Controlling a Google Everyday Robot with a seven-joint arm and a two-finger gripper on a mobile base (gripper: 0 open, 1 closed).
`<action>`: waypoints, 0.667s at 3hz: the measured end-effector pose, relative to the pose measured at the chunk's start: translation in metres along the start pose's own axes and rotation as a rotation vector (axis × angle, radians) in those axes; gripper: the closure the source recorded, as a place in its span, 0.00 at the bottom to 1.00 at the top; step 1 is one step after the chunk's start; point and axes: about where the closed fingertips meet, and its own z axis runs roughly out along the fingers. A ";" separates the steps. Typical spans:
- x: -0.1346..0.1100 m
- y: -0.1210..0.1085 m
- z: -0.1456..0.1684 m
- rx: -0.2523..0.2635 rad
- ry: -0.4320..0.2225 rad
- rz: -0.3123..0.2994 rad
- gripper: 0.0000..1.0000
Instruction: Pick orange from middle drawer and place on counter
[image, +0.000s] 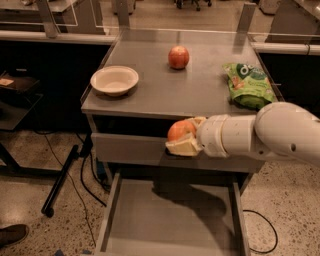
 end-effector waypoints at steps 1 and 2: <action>-0.034 -0.025 -0.013 0.060 -0.012 -0.019 1.00; -0.036 -0.027 -0.013 0.062 -0.013 -0.018 1.00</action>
Offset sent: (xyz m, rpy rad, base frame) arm 0.0192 -0.0043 0.0321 -0.0123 -0.0423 -0.0327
